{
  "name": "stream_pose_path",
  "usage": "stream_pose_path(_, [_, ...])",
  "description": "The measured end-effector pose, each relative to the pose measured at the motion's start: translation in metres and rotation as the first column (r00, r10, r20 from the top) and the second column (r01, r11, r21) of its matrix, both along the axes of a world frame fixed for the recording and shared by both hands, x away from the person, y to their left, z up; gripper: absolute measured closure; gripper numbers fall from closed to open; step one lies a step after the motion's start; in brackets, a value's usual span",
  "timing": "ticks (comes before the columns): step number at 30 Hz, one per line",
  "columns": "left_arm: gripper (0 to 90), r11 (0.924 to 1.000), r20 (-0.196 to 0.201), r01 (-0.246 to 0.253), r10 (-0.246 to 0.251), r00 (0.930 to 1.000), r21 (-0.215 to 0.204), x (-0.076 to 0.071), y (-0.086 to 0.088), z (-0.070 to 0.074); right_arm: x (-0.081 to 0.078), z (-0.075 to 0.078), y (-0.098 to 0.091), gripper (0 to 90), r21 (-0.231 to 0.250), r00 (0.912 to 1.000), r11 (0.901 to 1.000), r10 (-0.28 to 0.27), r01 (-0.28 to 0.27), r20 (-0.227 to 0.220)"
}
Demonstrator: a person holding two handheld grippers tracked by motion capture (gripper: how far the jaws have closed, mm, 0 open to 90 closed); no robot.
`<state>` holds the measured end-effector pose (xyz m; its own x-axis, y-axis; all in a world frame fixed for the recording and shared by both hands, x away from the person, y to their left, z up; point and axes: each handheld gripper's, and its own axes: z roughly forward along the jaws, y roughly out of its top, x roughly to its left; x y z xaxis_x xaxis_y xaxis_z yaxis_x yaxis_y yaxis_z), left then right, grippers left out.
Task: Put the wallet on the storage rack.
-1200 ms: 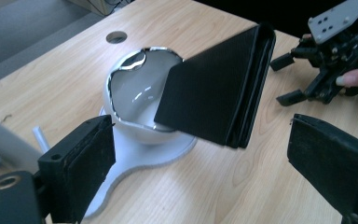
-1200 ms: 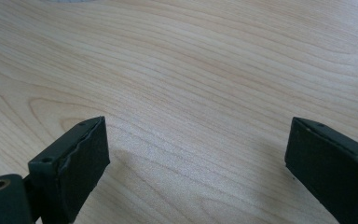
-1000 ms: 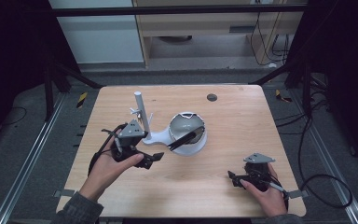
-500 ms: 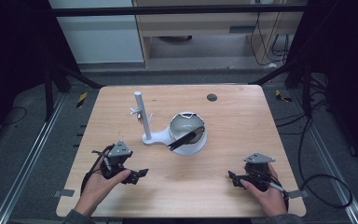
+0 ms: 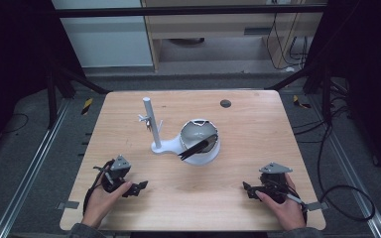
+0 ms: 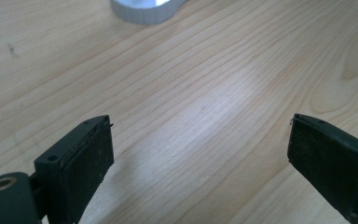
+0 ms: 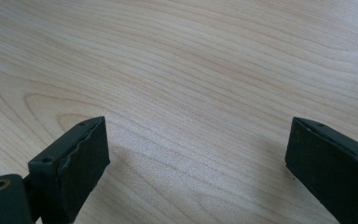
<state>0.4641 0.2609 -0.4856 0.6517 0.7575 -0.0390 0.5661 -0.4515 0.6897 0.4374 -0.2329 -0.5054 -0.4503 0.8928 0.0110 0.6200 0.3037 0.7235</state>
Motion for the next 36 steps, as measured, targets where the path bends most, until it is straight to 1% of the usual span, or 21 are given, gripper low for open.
stream_pose_path(2, [6.8,0.9997,0.008,-0.022,0.022,0.9997,-0.003,0.001,0.003,-0.005,0.0,0.0,0.0,6.4,-0.001,1.0,1.0,0.0,0.0,0.001])
stream_pose_path(7, [6.7,0.9982,0.019,-0.058,0.058,0.9981,0.011,0.004,0.009,-0.014,0.0,0.0,0.0,6.4,0.001,1.0,1.0,-0.001,0.001,-0.006])
stream_pose_path(10, [6.7,0.9973,0.02,-0.073,0.073,0.9971,0.0,0.006,0.012,-0.017,0.001,-0.001,0.0,6.3,-0.002,1.0,1.0,-0.002,0.002,-0.004])
stream_pose_path(15, [6.3,0.996,0.033,-0.089,0.089,0.9955,-0.004,0.006,0.013,-0.019,0.002,-0.001,-0.001,6.0,0.001,1.0,1.0,-0.009,0.009,-0.003])
stream_pose_path(17, [6.2,0.9958,0.036,-0.091,0.091,0.9952,-0.006,0.007,0.013,-0.019,0.003,-0.002,-0.001,5.8,0.002,1.0,1.0,-0.008,0.008,-0.003])
stream_pose_path(22, [4.9,0.9965,0.049,-0.084,0.083,0.9953,0.006,0.007,0.012,-0.02,0.006,-0.005,-0.002,4.9,0.005,0.9998,0.9998,-0.017,0.017,-0.011])
stream_pose_path(23, [4.6,0.9966,0.051,-0.082,0.082,0.9954,0.006,0.008,0.012,-0.021,0.007,-0.005,-0.003,4.8,-0.001,0.9998,0.9998,-0.018,0.017,-0.006])
stream_pose_path(26, [4.2,0.9967,0.07,-0.08,0.079,0.9945,0.017,0.008,0.012,-0.022,0.009,-0.006,-0.004,4.3,0.004,0.9996,0.9996,-0.029,0.029,-0.002])
stream_pose_path(28, [3.4,0.9965,0.068,-0.082,0.081,0.9944,0.017,0.007,0.011,-0.023,0.009,-0.006,-0.003,3.6,0.003,0.9994,0.9994,-0.033,0.033,-0.003])
stream_pose_path(29, [3.3,0.9963,0.069,-0.084,0.082,0.9942,0.018,0.007,0.011,-0.023,0.01,-0.006,-0.004,3.3,-0.009,0.9995,0.9994,-0.032,0.032,0.004])
stream_pose_path(31, [2.8,0.9957,0.07,-0.09,0.088,0.9937,0.024,0.007,0.011,-0.023,0.01,-0.007,-0.004,2.3,-0.003,0.9995,0.9995,-0.03,0.03,0.007])
stream_pose_path(36, [1.0,0.995,0.066,-0.097,0.095,0.9933,0.025,0.008,0.011,-0.023,0.011,-0.008,-0.003,0.6,-0.012,0.9996,0.9996,-0.027,0.027,0.004])
